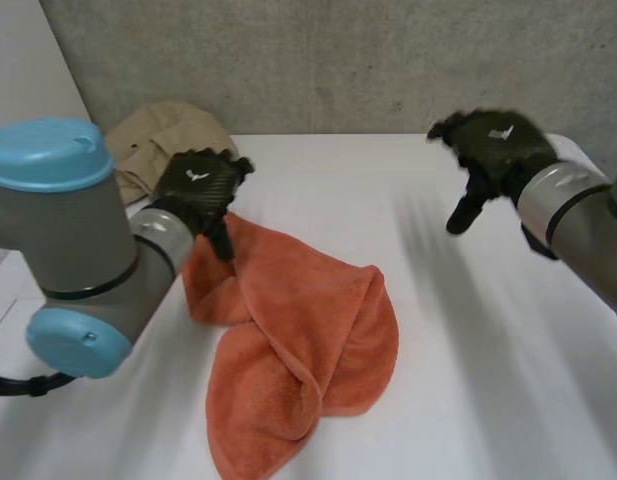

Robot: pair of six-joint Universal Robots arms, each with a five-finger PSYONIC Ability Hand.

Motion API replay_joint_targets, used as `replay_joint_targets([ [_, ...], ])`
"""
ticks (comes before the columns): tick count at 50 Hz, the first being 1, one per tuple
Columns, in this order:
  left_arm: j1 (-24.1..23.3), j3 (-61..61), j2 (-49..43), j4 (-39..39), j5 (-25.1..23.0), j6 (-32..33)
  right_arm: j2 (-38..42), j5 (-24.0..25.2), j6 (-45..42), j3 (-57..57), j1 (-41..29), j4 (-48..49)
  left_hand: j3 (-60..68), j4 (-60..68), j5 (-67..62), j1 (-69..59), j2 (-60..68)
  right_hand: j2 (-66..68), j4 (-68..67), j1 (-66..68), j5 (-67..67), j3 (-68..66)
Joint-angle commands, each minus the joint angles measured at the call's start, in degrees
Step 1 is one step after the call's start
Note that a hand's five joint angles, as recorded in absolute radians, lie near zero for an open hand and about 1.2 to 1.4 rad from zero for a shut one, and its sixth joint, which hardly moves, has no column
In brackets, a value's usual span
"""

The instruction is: Fold the laundry.

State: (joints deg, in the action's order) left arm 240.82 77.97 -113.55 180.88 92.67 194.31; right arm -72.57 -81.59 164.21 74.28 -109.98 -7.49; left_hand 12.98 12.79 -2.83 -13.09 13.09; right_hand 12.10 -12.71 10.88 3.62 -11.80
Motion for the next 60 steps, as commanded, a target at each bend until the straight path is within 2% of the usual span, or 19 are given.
replay_joint_targets([
  [1, 0.8, 5.8, 1.6, -3.0, -0.5, 0.2, 3.0, 1.2, -4.9, 0.5, -3.7, -8.3, 5.1, 5.3, -5.3, -5.0, 5.0, -2.1, 2.7, -0.9, -3.6, 1.8],
  [7, 3.8, 4.4, 0.6, 1.9, -2.4, 3.1, 3.1, 1.3, 0.1, 7.2, -7.7, -7.5, 4.8, 5.0, -5.0, -4.7, 4.7, -2.1, 2.7, -0.9, -3.6, 1.8],
  [10, 5.0, 1.1, -3.9, 5.0, -4.3, 8.2, 3.0, 1.2, 3.9, 10.1, -8.8, -6.0, 5.0, 5.2, -5.1, -4.9, 4.9, -2.1, 2.7, -0.9, -3.6, 1.8],
  [15, 8.9, -6.1, -11.5, 6.3, -8.1, 18.4, 2.7, 1.3, 15.7, 15.5, -13.7, -2.6, 6.1, 6.3, -6.3, -6.0, 6.0, 0.2, 0.5, 1.4, -1.4, -0.5],
  [22, 10.9, -15.5, -21.5, 6.3, -12.4, 23.7, 3.6, 1.2, 21.2, 16.8, -19.3, 1.2, 7.8, 8.0, -8.0, -7.7, 7.7, 4.2, -3.6, 5.4, 2.7, -4.5],
  [27, 11.2, -20.6, -26.7, 6.3, -14.9, 23.7, 6.5, -0.8, 21.7, 16.0, -22.1, 4.2, 8.7, 8.9, -8.8, -8.6, 8.6, 7.4, -6.8, 8.6, 5.9, -7.7],
  [32, 11.6, -24.4, -31.1, 6.5, -17.7, 23.9, 9.8, -6.6, 21.4, 14.0, -25.8, 6.3, 9.3, 9.5, -9.5, -9.2, 9.2, 8.1, -7.5, 9.3, 6.6, -8.4],
  [35, 11.6, -27.3, -33.4, 6.4, -18.2, 23.9, 13.0, -10.7, 21.3, 11.9, -27.0, 7.1, 12.2, 12.4, -12.3, -12.1, 12.1, 10.2, -9.6, 11.5, 8.7, -10.5],
  [39, 11.7, -30.2, -35.8, 6.2, -18.3, 23.8, 15.9, -13.6, 21.1, 9.7, -27.1, 7.4, 15.6, 15.7, -15.7, -15.4, 15.4, 13.9, -13.3, 15.2, 12.4, -14.2],
  [42, 11.7, -30.8, -36.3, 6.2, -18.3, 23.9, 16.8, -13.9, 21.1, 8.8, -27.2, 7.7, 17.9, 18.1, -18.1, -17.8, 17.8, 21.5, -20.9, 22.7, 20.0, -21.8],
  [45, 11.6, -30.8, -36.3, 6.2, -18.3, 23.8, 18.1, -13.9, 21.2, 7.4, -27.3, 8.1, 18.6, 18.8, -18.7, -18.5, 18.5, 44.8, -44.2, 46.0, 43.3, -45.1],
  [47, 11.5, -30.8, -36.2, 6.2, -18.3, 23.7, 17.9, -13.9, 21.2, 6.5, -27.2, 8.2, 20.4, 20.6, -20.6, -20.3, 20.3, 67.8, -67.2, 69.0, 66.3, -68.1],
  [52, 10.7, -30.3, -36.0, 6.1, -18.3, 23.7, 14.1, -13.3, 20.4, 6.7, -26.4, 8.0, 15.8, 16.0, -15.9, -15.7, 15.7, 67.9, -67.3, 69.1, 66.4, -68.2],
  [57, 10.4, -30.4, -36.0, 6.0, -18.3, 23.7, 7.0, -13.3, 12.9, 8.9, -26.3, 6.8, 13.2, 13.4, -13.4, -13.1, 13.1, 67.9, -67.3, 69.1, 66.4, -68.2],
  [60, 10.4, -30.8, -36.2, 6.1, -18.3, 23.8, 5.3, -13.4, 7.8, 10.4, -24.7, 6.1, 13.7, 13.9, -13.9, -13.6, 13.6, 67.9, -67.3, 69.1, 66.4, -68.2],
])
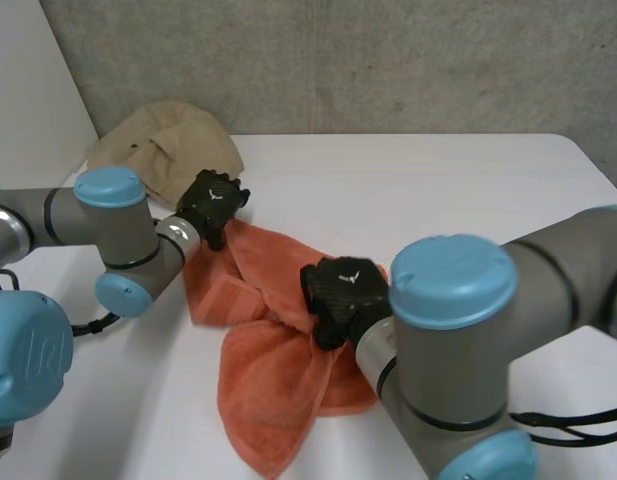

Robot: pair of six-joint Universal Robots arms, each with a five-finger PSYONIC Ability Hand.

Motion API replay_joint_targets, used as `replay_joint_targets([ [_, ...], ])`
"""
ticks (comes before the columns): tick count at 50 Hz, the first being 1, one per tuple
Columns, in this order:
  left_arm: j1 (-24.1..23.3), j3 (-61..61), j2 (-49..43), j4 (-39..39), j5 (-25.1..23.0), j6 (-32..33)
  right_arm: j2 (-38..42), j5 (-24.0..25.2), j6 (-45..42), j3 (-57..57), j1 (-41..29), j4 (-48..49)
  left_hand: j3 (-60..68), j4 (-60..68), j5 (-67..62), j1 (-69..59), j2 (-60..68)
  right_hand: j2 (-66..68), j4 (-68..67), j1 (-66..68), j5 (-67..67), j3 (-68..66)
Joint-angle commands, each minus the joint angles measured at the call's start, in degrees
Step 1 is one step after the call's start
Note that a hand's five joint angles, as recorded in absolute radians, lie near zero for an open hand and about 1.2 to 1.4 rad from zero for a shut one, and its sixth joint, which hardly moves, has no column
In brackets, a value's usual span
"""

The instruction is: Fold the laundry.

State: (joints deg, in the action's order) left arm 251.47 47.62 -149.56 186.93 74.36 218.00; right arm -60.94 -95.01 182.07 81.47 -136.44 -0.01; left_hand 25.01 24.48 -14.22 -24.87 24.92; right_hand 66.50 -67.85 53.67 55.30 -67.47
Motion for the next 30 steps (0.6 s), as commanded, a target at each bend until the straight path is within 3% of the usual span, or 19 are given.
replay_joint_targets([
  [1, -0.3, -0.8, -0.4, 0.1, 0.0, 0.1, -6.6, -0.1, -10.9, 3.5, 2.1, -1.6, 2.5, 3.1, -3.3, -2.7, 2.6, 13.5, -12.2, 26.3, 14.7, -12.5],
  [5, -0.3, -1.6, -0.8, 0.2, 0.0, 0.1, -9.4, -0.3, -14.5, 4.8, 3.2, -3.1, 5.7, 6.2, -6.5, -5.9, 5.8, 13.5, -12.2, 26.3, 14.7, -12.5],
  [13, -0.5, -2.8, -1.9, 0.0, 0.0, 0.1, -15.0, 0.3, -16.1, 5.6, 5.5, -5.4, 43.0, 43.6, -43.8, -43.2, 43.1, 13.5, -12.2, 26.3, 14.7, -12.5],
  [14, -0.5, -2.8, -2.0, 0.0, 0.0, 0.1, -16.1, 0.4, -16.6, 5.5, 6.1, -5.4, 54.9, 55.4, -55.7, -55.0, 55.0, 13.5, -12.2, 26.3, 14.7, -12.5],
  [24, -0.5, -4.4, -0.9, 0.6, 1.8, -0.4, -16.0, 3.9, -23.9, 2.3, 12.7, -5.0, 55.0, 55.5, -55.8, -55.1, 55.1, 13.5, -12.2, 26.3, 14.7, -12.5],
  [30, -2.6, -10.1, 3.1, 5.5, 9.7, -1.2, -7.0, 2.6, -31.0, -12.5, 15.3, -4.6, 55.0, 55.5, -55.8, -55.1, 55.1, 13.5, -12.2, 26.3, 14.7, -12.5],
])
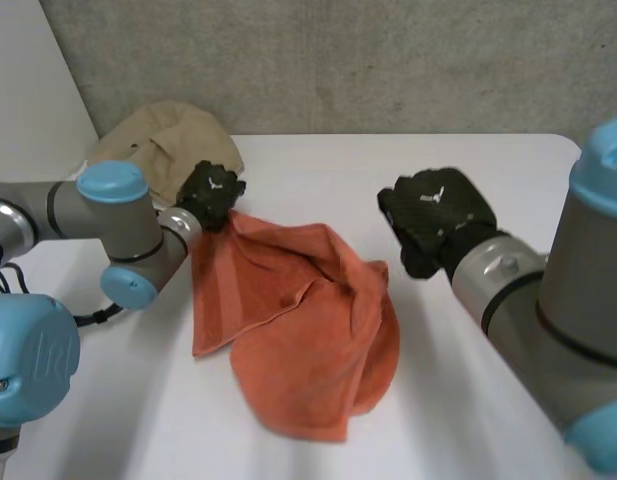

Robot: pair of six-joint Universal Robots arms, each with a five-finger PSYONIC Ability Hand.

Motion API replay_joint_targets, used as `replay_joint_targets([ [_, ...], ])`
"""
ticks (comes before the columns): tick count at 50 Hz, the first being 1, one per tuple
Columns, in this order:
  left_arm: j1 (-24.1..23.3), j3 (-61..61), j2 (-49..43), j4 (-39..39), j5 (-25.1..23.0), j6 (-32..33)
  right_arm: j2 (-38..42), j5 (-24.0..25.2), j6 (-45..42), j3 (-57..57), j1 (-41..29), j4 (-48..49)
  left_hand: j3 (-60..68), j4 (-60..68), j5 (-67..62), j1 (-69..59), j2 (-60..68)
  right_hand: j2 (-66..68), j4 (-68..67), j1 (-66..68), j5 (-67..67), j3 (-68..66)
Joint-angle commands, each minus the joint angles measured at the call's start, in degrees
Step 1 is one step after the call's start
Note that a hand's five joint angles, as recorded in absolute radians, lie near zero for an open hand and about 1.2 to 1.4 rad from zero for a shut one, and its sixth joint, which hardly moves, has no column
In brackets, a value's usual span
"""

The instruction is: Fold the laundry.

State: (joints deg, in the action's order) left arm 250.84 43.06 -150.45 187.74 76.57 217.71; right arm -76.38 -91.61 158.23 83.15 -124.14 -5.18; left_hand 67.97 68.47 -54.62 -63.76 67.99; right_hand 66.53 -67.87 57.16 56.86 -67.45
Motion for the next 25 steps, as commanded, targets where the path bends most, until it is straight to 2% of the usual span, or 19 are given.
replay_joint_targets([
  [1, -2.4, -5.9, 5.2, 5.7, 8.6, -1.3, 9.3, -1.2, -7.7, -16.7, 3.5, 0.9, 12.0, 11.5, -15.4, -16.2, 12.0, 13.5, -12.1, 22.8, 13.1, -12.6],
  [4, -3.4, -6.1, 11.2, 10.1, 11.8, -3.4, 11.9, -2.7, -8.4, -27.1, 4.3, 2.5, 12.0, 11.5, -15.4, -16.2, 12.0, 13.5, -12.1, 22.8, 13.1, -12.6],
  [9, -4.2, -5.4, 19.6, 11.9, 12.7, -6.2, 14.4, -3.4, -7.8, -37.9, 4.0, 3.9, 12.0, 11.5, -15.4, -16.2, 12.0, 13.5, -12.1, 22.8, 13.1, -12.6],
  [10, -4.4, -4.7, 20.3, 11.9, 12.6, -6.4, 14.5, -3.4, -7.7, -38.1, 3.8, 3.0, 12.0, 11.5, -15.4, -16.2, 12.0, -4.1, 5.5, 5.2, -4.5, 5.0],
  [12, -5.2, -1.6, 21.5, 11.8, 12.3, -6.5, 14.4, -3.5, -7.3, -37.0, 3.8, 1.7, 12.0, 11.5, -15.4, -16.2, 12.0, -21.7, 23.1, -12.4, -22.1, 22.6],
  [16, -6.9, 5.2, 23.8, 12.1, 11.9, -6.2, 14.2, -3.8, -1.6, -30.6, 3.9, -1.8, 12.0, 11.5, -15.4, -16.2, 12.0, -31.7, 33.0, -22.3, -32.0, 32.6],
  [22, -6.9, 10.3, 24.2, 12.4, 12.1, -6.1, 13.3, -2.4, 15.0, -17.7, 4.3, -5.6, 12.0, 11.5, -15.4, -16.2, 12.0, -37.9, 39.3, -28.6, -38.3, 38.8],
  [25, -6.9, 10.8, 24.3, 11.9, 12.5, -6.0, 13.5, -0.2, 19.5, -14.2, 4.5, -6.4, 12.0, 11.5, -15.4, -16.2, 12.0, -40.6, 42.0, -31.2, -41.0, 41.5],
])
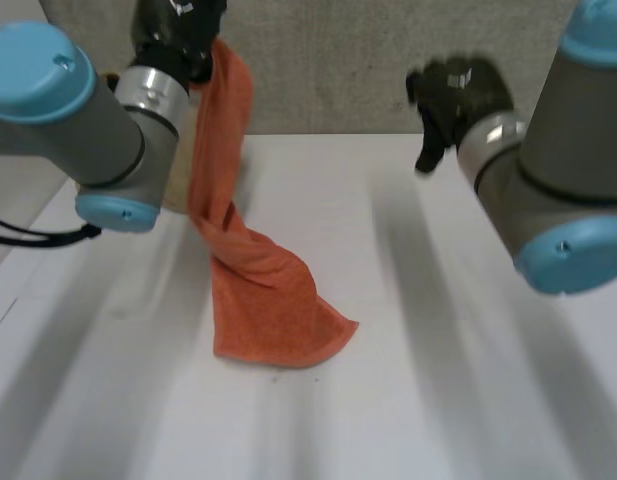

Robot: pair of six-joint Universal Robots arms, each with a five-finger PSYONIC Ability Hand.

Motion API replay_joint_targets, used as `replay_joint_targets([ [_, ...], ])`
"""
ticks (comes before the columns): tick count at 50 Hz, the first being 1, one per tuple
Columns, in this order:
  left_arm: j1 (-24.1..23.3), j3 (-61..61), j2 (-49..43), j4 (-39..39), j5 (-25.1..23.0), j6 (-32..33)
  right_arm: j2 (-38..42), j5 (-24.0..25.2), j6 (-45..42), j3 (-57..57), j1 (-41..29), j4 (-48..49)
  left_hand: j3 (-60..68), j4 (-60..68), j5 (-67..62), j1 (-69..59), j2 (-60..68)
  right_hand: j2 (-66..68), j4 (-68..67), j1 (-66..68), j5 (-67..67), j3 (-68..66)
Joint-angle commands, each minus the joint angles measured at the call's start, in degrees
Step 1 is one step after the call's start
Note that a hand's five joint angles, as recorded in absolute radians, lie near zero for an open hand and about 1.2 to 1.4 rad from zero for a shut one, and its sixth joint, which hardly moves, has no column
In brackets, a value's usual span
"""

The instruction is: Fold the laundry.

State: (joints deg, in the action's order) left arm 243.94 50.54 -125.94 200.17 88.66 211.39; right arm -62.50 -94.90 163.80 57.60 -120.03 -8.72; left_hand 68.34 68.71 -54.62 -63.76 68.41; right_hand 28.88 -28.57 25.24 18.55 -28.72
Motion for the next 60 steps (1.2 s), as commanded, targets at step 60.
replay_joint_targets([
  [60, 1.7, 20.5, 25.8, -13.6, 6.4, 7.6, 4.4, 4.6, -16.8, -13.0, 1.0, -5.6, 11.7, 11.3, -15.4, -16.2, 11.6, 51.1, -51.4, 54.8, 51.5, -51.3],
])
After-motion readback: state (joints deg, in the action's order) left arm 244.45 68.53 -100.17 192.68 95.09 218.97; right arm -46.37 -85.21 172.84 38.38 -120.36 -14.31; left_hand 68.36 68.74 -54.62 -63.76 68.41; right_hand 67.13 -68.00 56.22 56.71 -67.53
